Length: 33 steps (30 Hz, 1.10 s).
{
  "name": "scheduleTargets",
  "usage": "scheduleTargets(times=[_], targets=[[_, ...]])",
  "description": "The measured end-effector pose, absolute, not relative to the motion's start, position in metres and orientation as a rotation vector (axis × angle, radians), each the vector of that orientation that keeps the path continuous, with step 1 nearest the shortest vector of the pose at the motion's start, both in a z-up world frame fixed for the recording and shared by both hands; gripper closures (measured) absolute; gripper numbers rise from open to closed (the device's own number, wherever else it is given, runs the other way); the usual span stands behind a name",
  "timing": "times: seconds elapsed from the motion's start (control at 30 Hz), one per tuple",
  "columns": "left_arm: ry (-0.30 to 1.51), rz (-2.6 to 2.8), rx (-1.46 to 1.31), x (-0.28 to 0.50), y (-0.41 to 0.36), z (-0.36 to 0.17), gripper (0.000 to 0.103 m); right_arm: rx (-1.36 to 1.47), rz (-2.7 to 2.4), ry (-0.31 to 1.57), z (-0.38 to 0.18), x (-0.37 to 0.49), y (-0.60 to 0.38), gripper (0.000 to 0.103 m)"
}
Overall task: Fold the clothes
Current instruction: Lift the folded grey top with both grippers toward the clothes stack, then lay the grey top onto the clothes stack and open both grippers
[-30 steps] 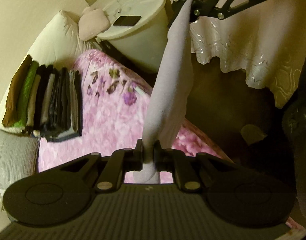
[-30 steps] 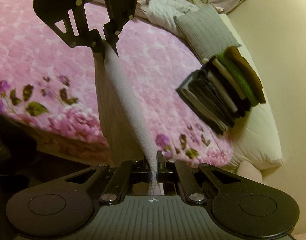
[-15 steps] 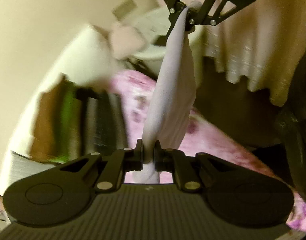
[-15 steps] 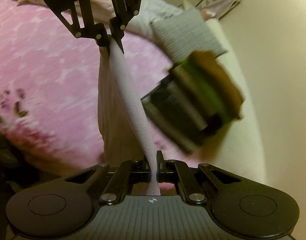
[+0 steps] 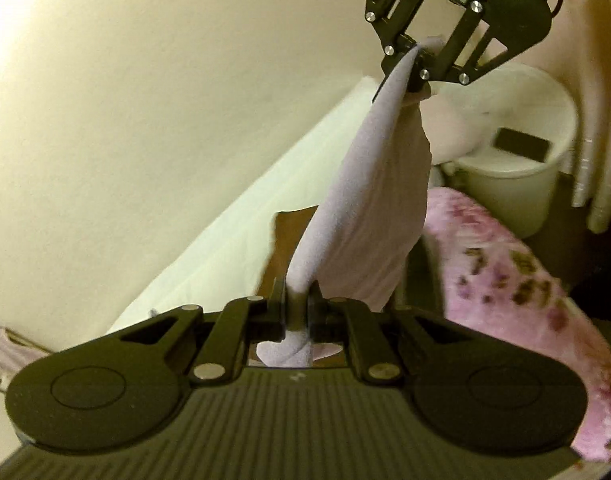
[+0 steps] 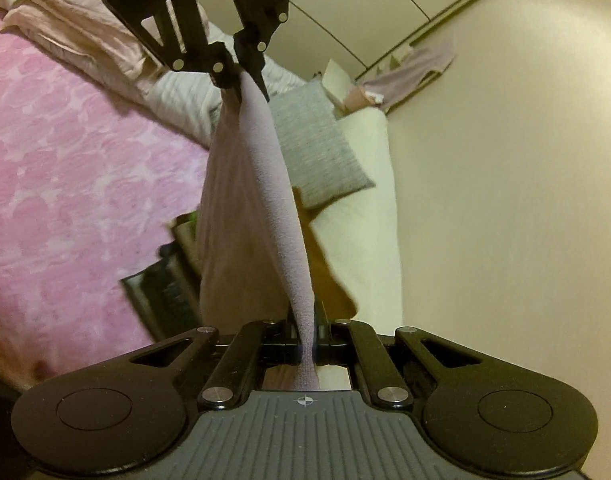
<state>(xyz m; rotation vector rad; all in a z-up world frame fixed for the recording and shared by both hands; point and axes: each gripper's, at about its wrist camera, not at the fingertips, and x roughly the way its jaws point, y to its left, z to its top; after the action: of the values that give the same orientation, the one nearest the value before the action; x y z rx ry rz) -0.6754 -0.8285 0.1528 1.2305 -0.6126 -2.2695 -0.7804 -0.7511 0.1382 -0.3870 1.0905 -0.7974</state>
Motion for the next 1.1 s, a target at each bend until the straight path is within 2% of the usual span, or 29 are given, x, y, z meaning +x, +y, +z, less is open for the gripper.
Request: scheduleTargets(times=[0.27, 0.43, 0.53, 0.63, 0.73, 0.93, 1.1], targets=[[-0.523, -2.106, 1.224, -0.718, -0.932, 0.154, 0.096, -0.445, -0.699, 1.025, 0.147, -0.802, -0.894, 0.103], [-0.580, -1.950, 1.168, -0.736, -0.972, 0.130, 0.096, -0.614, -0.752, 0.942, 0.128, -0.805, -0.959, 0.103], [-0.553, -1.923, 1.265, -0.743, -0.972, 0.069, 0.096, -0.624, -0.705, 0.927, 0.077, -0.812, -0.966, 0.103], [-0.524, -1.901, 1.423, -0.749, -0.960, -0.008, 0.096, -0.619, -0.600, 0.997, 0.000, -0.817, -0.959, 0.103], [-0.480, -1.887, 1.488, -0.749, -0.946, -0.053, 0.095, -0.619, -0.523, 1.052, -0.043, -0.822, -0.948, 0.103], [-0.503, -1.832, 1.446, -0.745, -0.933, -0.064, 0.089, -0.642, -0.558, 1.057, -0.060, -0.843, -0.929, 0.103], [-0.525, -1.813, 1.443, -0.754, -0.932, -0.071, 0.091, -0.580, -0.604, 1.049, -0.061, -0.841, -0.931, 0.103]])
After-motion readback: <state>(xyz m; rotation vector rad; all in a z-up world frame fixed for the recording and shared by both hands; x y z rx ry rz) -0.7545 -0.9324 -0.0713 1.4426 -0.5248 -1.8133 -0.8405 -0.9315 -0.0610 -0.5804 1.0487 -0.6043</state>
